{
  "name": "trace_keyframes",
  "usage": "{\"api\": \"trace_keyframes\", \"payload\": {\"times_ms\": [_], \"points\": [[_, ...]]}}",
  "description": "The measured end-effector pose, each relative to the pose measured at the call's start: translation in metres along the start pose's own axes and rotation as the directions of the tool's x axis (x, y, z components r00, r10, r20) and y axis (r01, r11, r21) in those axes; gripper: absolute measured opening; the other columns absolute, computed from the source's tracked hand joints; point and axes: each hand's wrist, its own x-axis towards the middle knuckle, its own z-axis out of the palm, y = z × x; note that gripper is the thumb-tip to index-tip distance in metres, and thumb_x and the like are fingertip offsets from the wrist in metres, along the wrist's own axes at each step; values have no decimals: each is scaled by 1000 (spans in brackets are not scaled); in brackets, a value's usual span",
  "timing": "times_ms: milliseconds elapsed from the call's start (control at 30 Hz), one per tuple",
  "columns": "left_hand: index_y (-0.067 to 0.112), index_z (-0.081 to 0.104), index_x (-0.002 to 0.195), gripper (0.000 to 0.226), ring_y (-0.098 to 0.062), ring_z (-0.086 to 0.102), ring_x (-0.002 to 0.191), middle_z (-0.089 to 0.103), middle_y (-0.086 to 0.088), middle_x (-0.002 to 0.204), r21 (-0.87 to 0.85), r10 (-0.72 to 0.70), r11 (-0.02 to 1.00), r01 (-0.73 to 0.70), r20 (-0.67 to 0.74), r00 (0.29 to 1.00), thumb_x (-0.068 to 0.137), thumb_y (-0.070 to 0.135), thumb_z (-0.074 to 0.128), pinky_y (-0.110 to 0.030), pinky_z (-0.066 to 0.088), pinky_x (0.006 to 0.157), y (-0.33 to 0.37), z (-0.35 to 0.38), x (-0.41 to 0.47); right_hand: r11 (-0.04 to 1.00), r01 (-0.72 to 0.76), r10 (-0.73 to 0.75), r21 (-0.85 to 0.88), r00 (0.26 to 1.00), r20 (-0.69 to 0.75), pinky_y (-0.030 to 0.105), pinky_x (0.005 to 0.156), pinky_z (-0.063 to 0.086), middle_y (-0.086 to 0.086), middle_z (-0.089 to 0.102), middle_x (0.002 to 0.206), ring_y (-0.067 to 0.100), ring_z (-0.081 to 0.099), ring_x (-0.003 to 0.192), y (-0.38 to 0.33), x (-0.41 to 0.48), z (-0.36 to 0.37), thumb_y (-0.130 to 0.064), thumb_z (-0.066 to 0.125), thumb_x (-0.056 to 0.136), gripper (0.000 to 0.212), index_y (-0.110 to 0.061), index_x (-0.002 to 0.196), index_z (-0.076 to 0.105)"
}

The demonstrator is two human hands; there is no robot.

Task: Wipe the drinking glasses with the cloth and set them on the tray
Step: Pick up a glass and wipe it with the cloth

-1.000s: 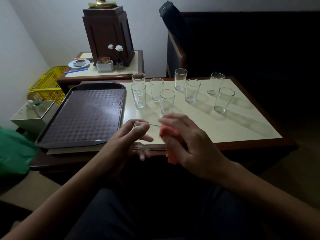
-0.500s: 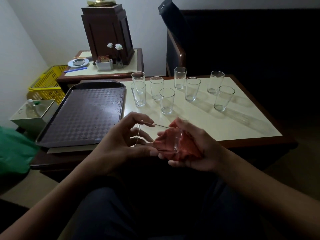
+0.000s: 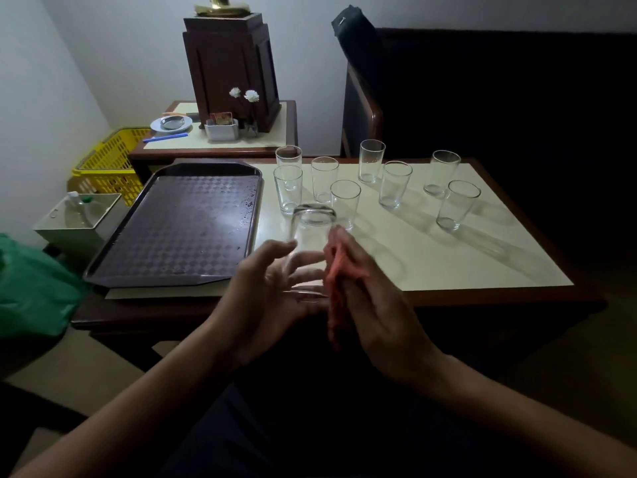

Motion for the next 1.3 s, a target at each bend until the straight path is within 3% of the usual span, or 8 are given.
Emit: {"api": "trace_keyframes", "payload": {"times_ms": [100, 233, 333, 533, 733, 967, 1133, 1300], "points": [[0, 54, 140, 80, -35, 64, 94, 60, -23, 105, -7, 8, 1000, -9, -124, 992, 83, 54, 68, -45, 50, 89, 2, -12, 0, 954, 148, -172, -261, 982, -72, 30, 117, 47, 10, 57, 155, 16, 51, 148, 4, -4, 5, 4, 62, 103, 41, -2, 144, 60], [-2, 49, 141, 74, -27, 66, 89, 63, -18, 105, 41, 39, 999, -35, -107, 993, 81, 37, 70, -36, 56, 82, -2, -10, 2, 966, -140, 198, 217, 941, -274, 32, 85, 64, -5, 77, 120, 15, 74, 117, -3, 16, -9, -7, 77, 94, 25, -12, 117, 68], [-8, 45, 146, 74, -37, 58, 103, 54, -26, 122, 94, 13, 995, -14, 11, 1000, 83, 27, 59, -46, 47, 100, -6, -6, 3, 982, -139, 174, 129, 929, -326, 36, 79, 67, -4, 77, 118, 16, 75, 112, -6, 21, -20, -15, 74, 96, 15, -9, 111, 73], [6, 50, 143, 86, -30, 65, 94, 58, -20, 119, 38, -6, 999, 11, -130, 992, 83, 65, 67, -43, 51, 85, -3, -20, 8, 903, 271, -309, -335, 949, -67, 36, 101, 56, 4, 74, 123, 19, 68, 121, -1, -5, -3, -3, 77, 93, 18, -7, 109, 81], [-1, 52, 143, 72, -39, 59, 107, 60, -25, 121, 131, 6, 991, 4, -70, 998, 100, 56, 51, -58, 40, 110, -4, -21, 7, 997, 18, -34, -71, 973, -228, 46, 101, 59, -2, 73, 123, 18, 68, 123, 6, 13, -16, -9, 73, 96, 19, -14, 114, 79], [5, 67, 123, 62, -25, 65, 89, 66, -14, 102, 1, -68, 998, 68, 69, 995, 103, 58, 43, -34, 54, 77, -9, -13, 4, 862, 367, -382, -351, 924, 27, 37, 101, 52, 6, 75, 116, 24, 65, 116, -11, -2, 0, -5, 82, 87, 15, -7, 102, 83], [9, 59, 137, 65, -33, 68, 93, 63, -21, 113, 71, -24, 997, 25, -24, 999, 102, 62, 46, -54, 53, 93, -13, -15, 10, 951, 100, -160, -292, 969, -190, 42, 98, 57, -1, 73, 120, 17, 68, 119, 0, 10, -20, -6, 74, 91, 20, -11, 110, 81], [3, 64, 133, 71, -31, 67, 91, 69, -16, 106, 21, -60, 998, 61, -20, 998, 101, 62, 42, -41, 55, 79, -11, -16, 5, 905, 300, -311, -302, 950, 12, 39, 95, 56, 5, 75, 113, 23, 68, 113, -12, -2, -7, -3, 79, 86, 14, -6, 100, 82]]}}
